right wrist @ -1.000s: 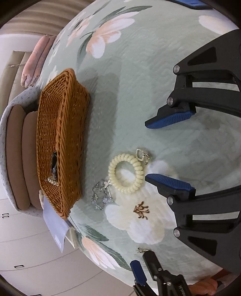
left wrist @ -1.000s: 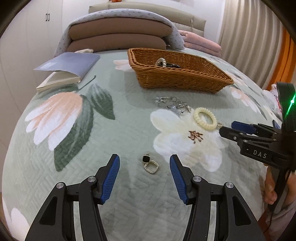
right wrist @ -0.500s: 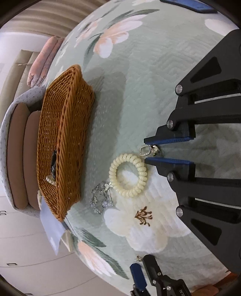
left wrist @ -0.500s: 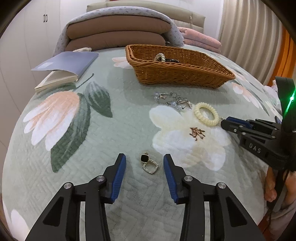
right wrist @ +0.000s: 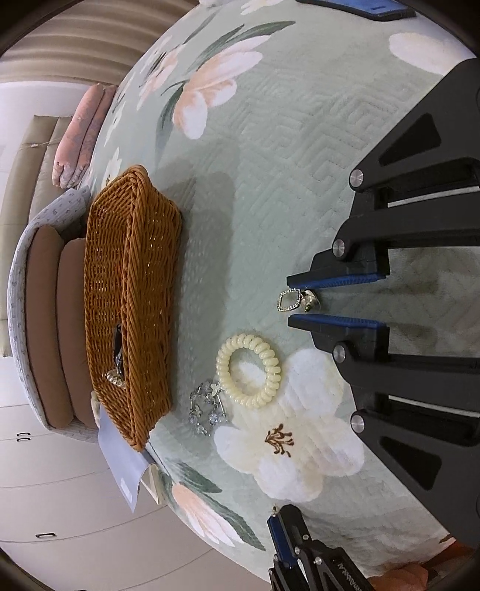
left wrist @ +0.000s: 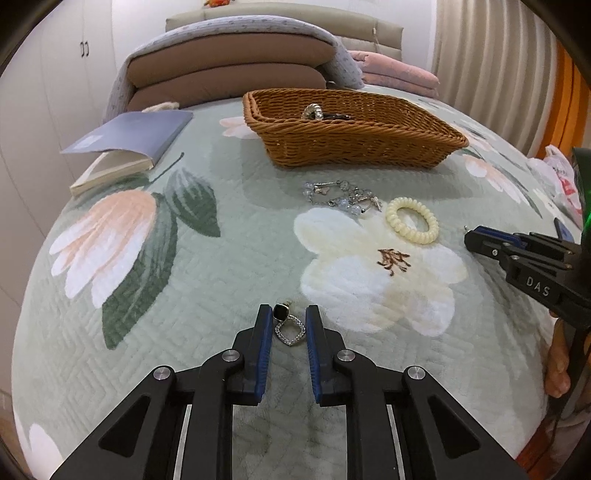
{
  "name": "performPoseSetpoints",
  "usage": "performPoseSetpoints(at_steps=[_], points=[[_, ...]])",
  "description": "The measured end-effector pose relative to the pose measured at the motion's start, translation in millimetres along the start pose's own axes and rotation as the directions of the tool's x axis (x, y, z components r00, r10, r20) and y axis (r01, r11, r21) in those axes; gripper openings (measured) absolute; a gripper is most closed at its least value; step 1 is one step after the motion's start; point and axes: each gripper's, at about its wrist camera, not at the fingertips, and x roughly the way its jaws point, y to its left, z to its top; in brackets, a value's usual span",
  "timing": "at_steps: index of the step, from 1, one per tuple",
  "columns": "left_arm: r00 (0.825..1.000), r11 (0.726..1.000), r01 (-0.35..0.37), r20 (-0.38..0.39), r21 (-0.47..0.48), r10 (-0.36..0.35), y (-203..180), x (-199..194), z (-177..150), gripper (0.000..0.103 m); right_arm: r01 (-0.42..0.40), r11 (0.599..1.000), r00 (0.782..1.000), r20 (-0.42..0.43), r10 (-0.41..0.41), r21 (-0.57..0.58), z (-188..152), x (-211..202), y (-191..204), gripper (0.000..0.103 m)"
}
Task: Organize jewelry
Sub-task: 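Grasp the black earring with left tool while right tool grasps the silver pendant, then carry both small pieces over the basket and open both tools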
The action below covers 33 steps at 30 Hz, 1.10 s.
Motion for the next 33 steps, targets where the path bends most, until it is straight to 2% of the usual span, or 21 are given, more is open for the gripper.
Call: performPoseSetpoints(at_steps=[5,12,18,22,26,30,33], points=[[0.999,1.0,0.004,0.038,-0.005,-0.004,0,-7,1,0.015,-0.014,1.0,0.999,0.029,0.014,0.012,-1,-9,-3,0.013],[0.992,0.997,0.066,0.109,-0.034,-0.062,5,-23,6,0.015,-0.026,0.999,0.998,0.064,0.024,0.028,3,-22,-8,0.013],[0.966,0.991,0.135,0.223,-0.005,-0.131,0,-52,19,0.015,-0.039,0.999,0.991,0.131,0.036,0.02,22,-50,-9,0.013],[0.957,0.99,0.144,0.251,0.013,-0.142,-4,-62,49,0.015,-0.051,0.999,0.985,0.167,0.047,0.016,50,-62,-15,0.013],[0.952,0.992,0.119,0.279,0.049,-0.128,-15,-59,94,0.015,-0.063,0.998,0.978,0.201,0.058,0.017,94,-60,-25,0.013],[0.951,0.987,0.157,0.262,0.042,-0.163,-21,-33,145,0.015,-0.096,0.994,0.978,0.192,0.085,0.048,141,-35,-39,0.013],[0.952,0.976,0.216,0.217,0.022,-0.216,-25,2,180,0.015,-0.127,0.989,0.983,0.139,0.116,0.074,168,0,-51,0.013]])
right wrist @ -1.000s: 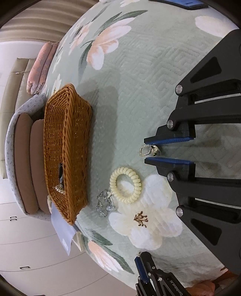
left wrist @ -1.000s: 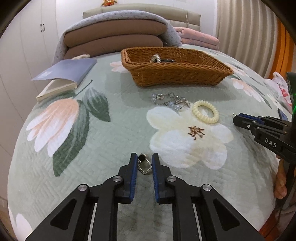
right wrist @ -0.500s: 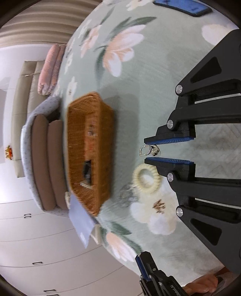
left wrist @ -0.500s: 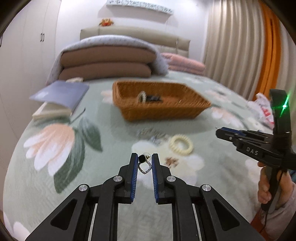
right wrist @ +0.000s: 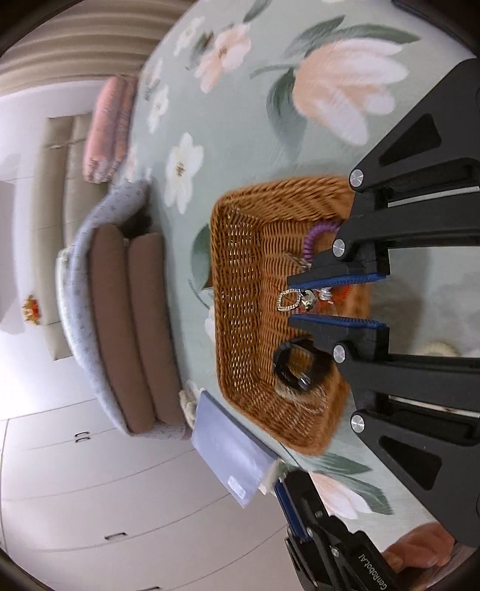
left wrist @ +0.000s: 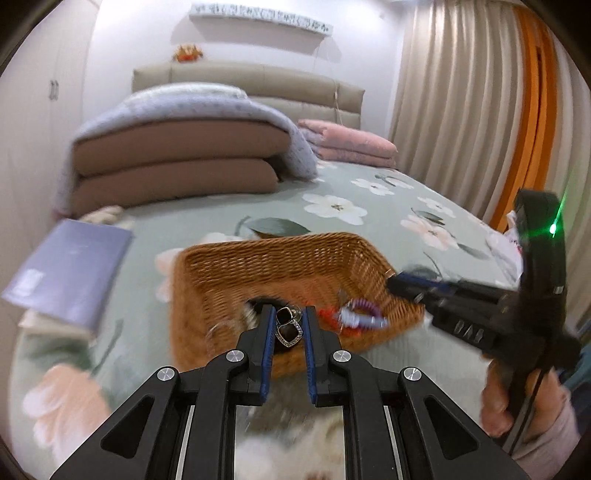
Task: Organize jewelry
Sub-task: 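Carry both small pieces over the basket and open both tools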
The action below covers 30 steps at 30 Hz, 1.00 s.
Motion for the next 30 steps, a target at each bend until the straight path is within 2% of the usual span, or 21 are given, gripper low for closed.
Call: performPoseSetpoints(at_steps=[4,8,14,18,19,21,22,23,27,28,29,30], points=[[0.997,0.997,0.053,-0.057,-0.048,-0.056,2,53,17,0.015,0.003,0.999,0.997,-0.076,0.0,0.039,13,48,-17,0.013],[0.99,0.993,0.086,-0.101,-0.078,-0.094,1,90,13,0.015,0.0,0.998,0.992,-0.122,0.008,0.069,12,77,-29,0.013],[0.987,0.994,0.091,-0.13,-0.057,-0.097,-2,105,4,0.015,-0.016,0.997,0.987,-0.157,0.028,0.079,2,96,-35,0.014],[0.981,0.988,0.137,-0.132,-0.072,-0.145,-2,102,5,0.017,-0.059,0.99,0.985,-0.156,0.078,0.127,0,97,-41,0.014],[0.979,0.986,0.146,-0.13,-0.075,-0.155,-1,101,5,0.019,-0.075,0.986,0.984,-0.15,0.098,0.15,0,96,-43,0.014],[0.979,0.984,0.156,-0.123,-0.081,-0.165,1,99,4,0.03,-0.11,0.976,0.981,-0.14,0.138,0.189,-2,94,-47,0.014],[0.978,0.983,0.158,-0.121,-0.09,-0.168,2,98,4,0.044,-0.114,0.973,0.98,-0.136,0.143,0.2,-2,93,-49,0.015],[0.978,0.982,0.161,-0.118,-0.1,-0.173,4,97,4,0.054,-0.116,0.973,0.981,-0.13,0.144,0.201,-2,92,-49,0.017],[0.976,0.975,0.185,-0.091,-0.121,-0.196,10,90,5,0.054,-0.11,0.976,0.985,-0.112,0.132,0.186,-2,86,-44,0.022],[0.977,0.975,0.184,-0.087,-0.122,-0.195,11,87,6,0.054,-0.115,0.976,0.985,-0.109,0.136,0.185,-2,84,-42,0.029],[0.977,0.974,0.19,-0.079,-0.125,-0.2,11,82,7,0.054,-0.121,0.976,0.984,-0.106,0.142,0.183,-2,82,-39,0.046],[0.975,0.972,0.199,-0.07,-0.126,-0.209,12,76,8,0.054,-0.136,0.974,0.983,-0.097,0.155,0.18,-3,78,-36,0.053]])
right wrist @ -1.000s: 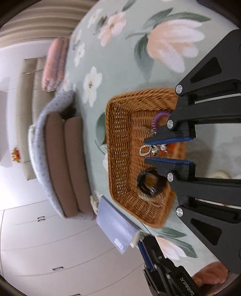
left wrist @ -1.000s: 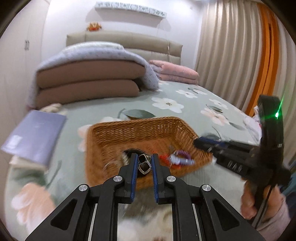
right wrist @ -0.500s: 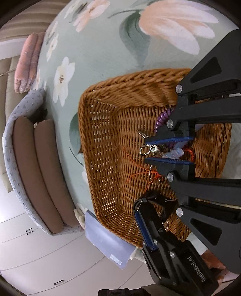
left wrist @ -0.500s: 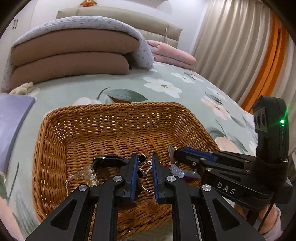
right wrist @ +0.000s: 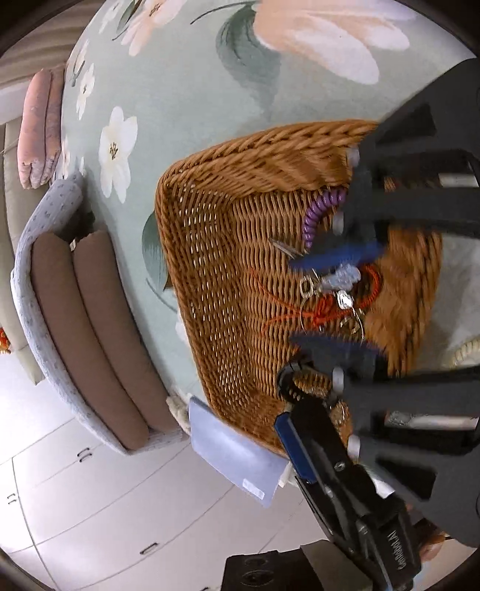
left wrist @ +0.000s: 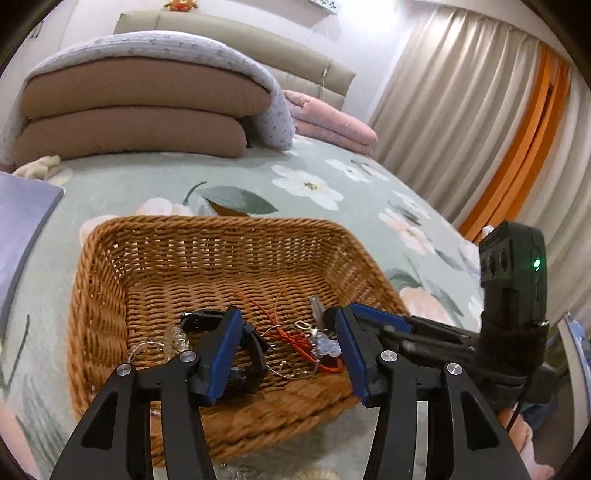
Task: Organize jewelry
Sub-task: 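Carry both small pieces over the basket and open both tools, then move left tool to the crystal bead bracelet while right tool approaches the cream coil hair tie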
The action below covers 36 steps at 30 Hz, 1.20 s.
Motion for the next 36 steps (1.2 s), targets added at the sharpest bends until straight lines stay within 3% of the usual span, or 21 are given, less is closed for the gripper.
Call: performPoseSetpoints(at_steps=[1,5,7,10,13,19,28,36], points=[[1.0,1.0,0.005,0.007,0.001,-0.005,-1,-4,0,0.054,-0.03,1.0,1.0,0.007,0.03,-0.011,-2,-5,5,0.063],[0.999,1.0,0.003,0.045,0.028,-0.005,-10,-36,-5,0.054,-0.006,0.997,1.0,0.023,0.008,-0.073,-12,-26,29,0.064],[0.998,0.998,-0.023,0.052,0.055,0.02,-13,-53,-13,0.054,0.043,0.992,0.999,0.037,-0.039,-0.122,-21,-40,42,0.065],[0.996,0.996,-0.061,0.061,0.065,0.057,-12,-74,-25,0.054,0.167,0.97,0.984,0.087,-0.154,-0.179,-42,-63,60,0.078],[0.995,0.996,-0.078,0.073,0.032,0.075,-2,-99,-40,0.054,0.191,0.964,0.978,0.114,-0.172,-0.183,-64,-82,66,0.078],[0.99,0.993,-0.101,0.092,-0.055,0.106,20,-127,-68,0.054,0.179,0.971,0.983,0.065,-0.171,-0.16,-102,-88,60,0.078],[0.985,0.984,-0.173,-0.005,-0.042,0.173,39,-96,-97,0.054,0.231,0.947,0.973,0.046,-0.227,-0.222,-133,-66,62,0.077],[0.965,0.968,-0.249,-0.092,-0.015,0.247,50,-52,-101,0.054,0.219,0.942,0.974,-0.006,-0.228,-0.254,-136,-36,64,0.064]])
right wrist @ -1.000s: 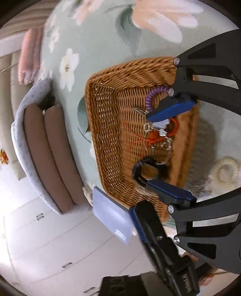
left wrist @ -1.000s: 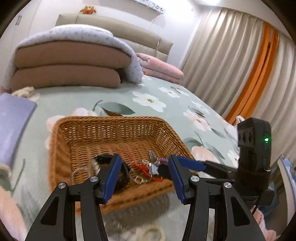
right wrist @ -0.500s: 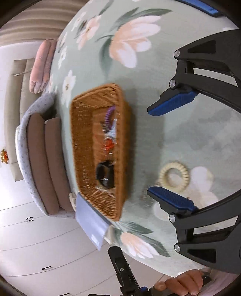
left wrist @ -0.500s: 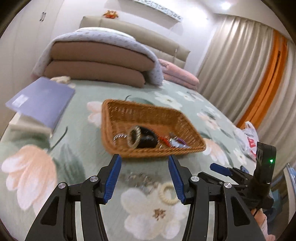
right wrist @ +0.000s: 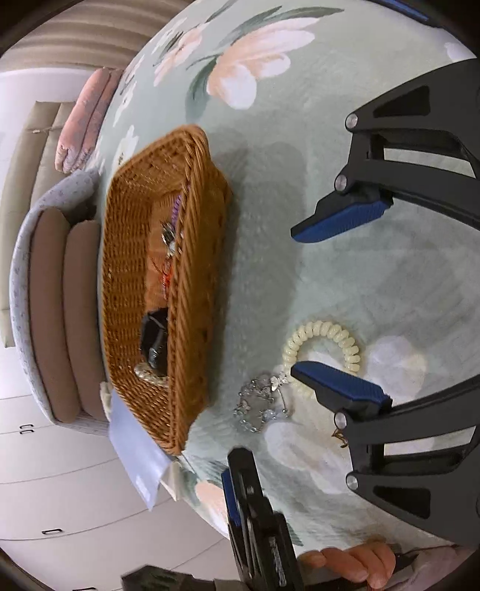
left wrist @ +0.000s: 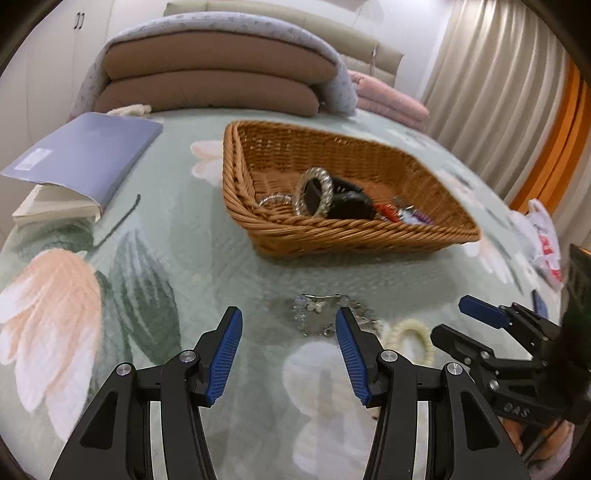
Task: Organize jewelry
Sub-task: 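Move left tool to the crystal bead bracelet while right tool approaches the cream coil hair tie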
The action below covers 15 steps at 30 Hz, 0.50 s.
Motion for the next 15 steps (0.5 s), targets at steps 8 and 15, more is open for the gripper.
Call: performPoseSetpoints(at_steps=[8,15], points=[[0.995,0.996,-0.057,-0.08,0.071,0.063,-14,34,6,0.04,-0.004,0.999,1.0,-0.017,0.004,-0.049,4,14,15,0.058],[0.989,0.984,-0.117,-0.079,0.131,0.129,-26,42,5,0.04,0.046,0.994,0.997,-0.055,-0.052,-0.101,1,29,29,0.039]])
